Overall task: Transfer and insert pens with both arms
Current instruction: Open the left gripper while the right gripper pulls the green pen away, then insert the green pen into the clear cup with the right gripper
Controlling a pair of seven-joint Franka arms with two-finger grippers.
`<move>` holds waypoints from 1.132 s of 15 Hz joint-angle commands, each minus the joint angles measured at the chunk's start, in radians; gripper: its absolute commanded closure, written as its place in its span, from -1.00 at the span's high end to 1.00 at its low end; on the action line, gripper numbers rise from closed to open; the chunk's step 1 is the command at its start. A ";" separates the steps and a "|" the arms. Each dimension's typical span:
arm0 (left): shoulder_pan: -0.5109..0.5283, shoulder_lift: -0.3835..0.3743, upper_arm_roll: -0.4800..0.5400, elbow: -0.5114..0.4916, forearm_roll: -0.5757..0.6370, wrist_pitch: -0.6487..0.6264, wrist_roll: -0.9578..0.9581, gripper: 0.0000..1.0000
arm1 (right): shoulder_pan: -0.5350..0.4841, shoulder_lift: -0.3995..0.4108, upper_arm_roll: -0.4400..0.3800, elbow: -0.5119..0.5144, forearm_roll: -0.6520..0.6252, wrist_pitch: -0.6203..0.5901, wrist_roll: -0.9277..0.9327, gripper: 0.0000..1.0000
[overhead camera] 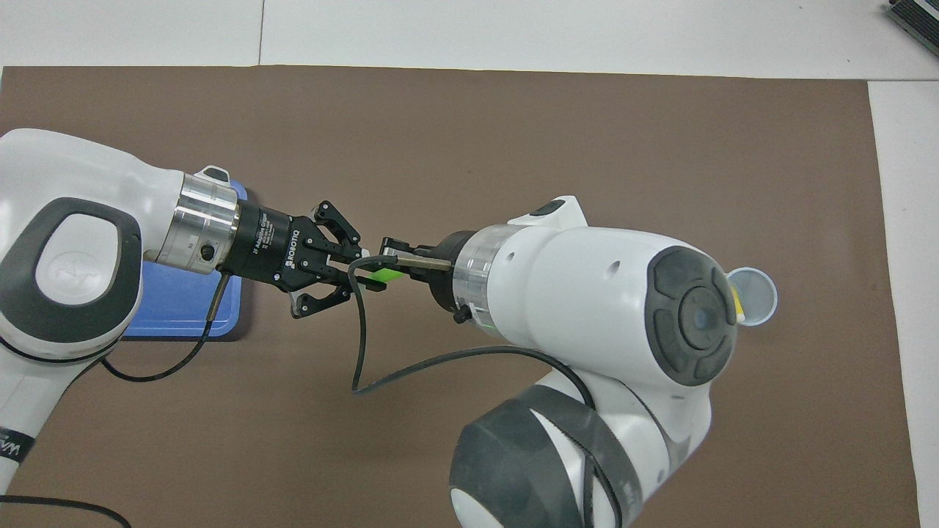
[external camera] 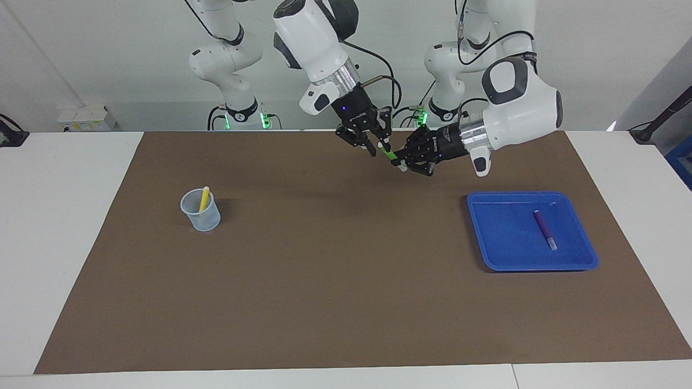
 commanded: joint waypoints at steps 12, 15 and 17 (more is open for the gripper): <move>-0.040 -0.076 0.016 -0.029 -0.015 0.032 0.027 1.00 | -0.149 -0.003 0.003 -0.020 -0.116 -0.194 -0.159 -1.00; -0.024 -0.084 0.022 -0.031 0.052 0.019 0.183 1.00 | -0.249 -0.027 0.000 -0.013 -0.196 -0.372 -0.338 -1.00; -0.006 -0.090 0.022 -0.032 0.146 -0.015 0.266 1.00 | -0.330 -0.055 0.002 -0.006 -0.266 -0.481 -0.497 -1.00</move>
